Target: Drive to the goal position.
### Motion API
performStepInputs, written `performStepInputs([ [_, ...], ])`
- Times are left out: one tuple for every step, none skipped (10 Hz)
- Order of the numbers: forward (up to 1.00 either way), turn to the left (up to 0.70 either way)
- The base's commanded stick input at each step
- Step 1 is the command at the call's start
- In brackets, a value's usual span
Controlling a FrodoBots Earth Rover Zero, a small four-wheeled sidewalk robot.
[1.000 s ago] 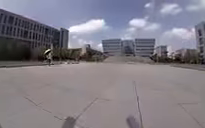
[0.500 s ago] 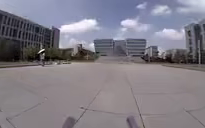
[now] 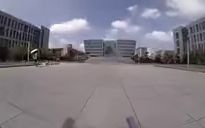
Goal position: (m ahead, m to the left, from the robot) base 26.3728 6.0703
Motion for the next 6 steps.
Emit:
performStepInputs([
  [0.7,0.13],
  [0.7,0.13],
  [0.7,0.13],
  [0.7,0.13],
  [0.7,0.13],
  [0.7,0.13],
])
